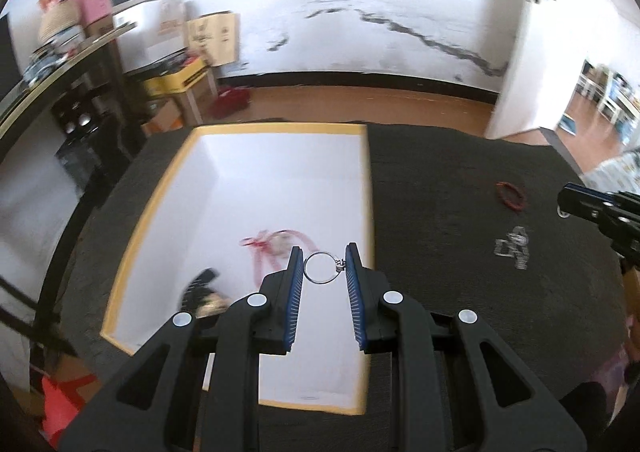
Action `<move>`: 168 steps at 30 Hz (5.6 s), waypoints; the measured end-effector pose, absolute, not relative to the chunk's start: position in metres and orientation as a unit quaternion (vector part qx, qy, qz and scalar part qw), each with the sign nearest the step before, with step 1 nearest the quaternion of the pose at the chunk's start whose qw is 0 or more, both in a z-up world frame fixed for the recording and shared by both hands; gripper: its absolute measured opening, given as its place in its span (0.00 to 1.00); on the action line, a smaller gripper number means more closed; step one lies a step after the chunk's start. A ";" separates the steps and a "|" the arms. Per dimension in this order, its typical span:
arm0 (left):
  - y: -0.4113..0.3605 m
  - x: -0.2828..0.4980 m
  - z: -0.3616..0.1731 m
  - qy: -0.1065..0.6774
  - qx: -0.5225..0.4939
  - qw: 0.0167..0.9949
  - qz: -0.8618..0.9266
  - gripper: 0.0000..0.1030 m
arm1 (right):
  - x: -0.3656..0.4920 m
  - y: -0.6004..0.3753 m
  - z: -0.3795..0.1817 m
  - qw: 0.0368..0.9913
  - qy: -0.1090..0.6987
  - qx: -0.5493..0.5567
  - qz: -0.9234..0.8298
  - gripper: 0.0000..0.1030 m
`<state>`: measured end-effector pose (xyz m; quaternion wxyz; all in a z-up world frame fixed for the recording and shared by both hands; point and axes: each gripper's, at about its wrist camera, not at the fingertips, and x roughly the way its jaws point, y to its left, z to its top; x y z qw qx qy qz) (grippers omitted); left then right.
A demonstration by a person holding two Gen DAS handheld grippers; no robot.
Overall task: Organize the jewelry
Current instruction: 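Carry the ring in the left tool and earring in the right tool to the box, then open the left tool to drop the silver ring into the box, then open the right tool to drop the silver earring into the box, then move both tools away from the box over the silver chain and bracelet, then lower the left tool onto the silver chain necklace and close on it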
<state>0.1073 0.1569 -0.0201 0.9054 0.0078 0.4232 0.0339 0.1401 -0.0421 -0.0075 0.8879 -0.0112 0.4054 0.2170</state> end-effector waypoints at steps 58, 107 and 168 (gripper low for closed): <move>0.245 0.113 -0.098 0.467 -0.022 0.876 0.117 0.85 | 0.187 0.166 -0.066 0.837 0.461 -0.061 0.288 0.10; 0.035 0.091 -0.047 0.437 0.011 0.899 -0.016 0.94 | 0.046 -0.199 -0.050 0.910 0.413 0.005 0.036 0.94; -0.133 0.198 -0.187 0.463 0.005 0.886 0.042 0.20 | 0.041 -0.311 -0.071 0.901 0.423 0.092 0.018 0.94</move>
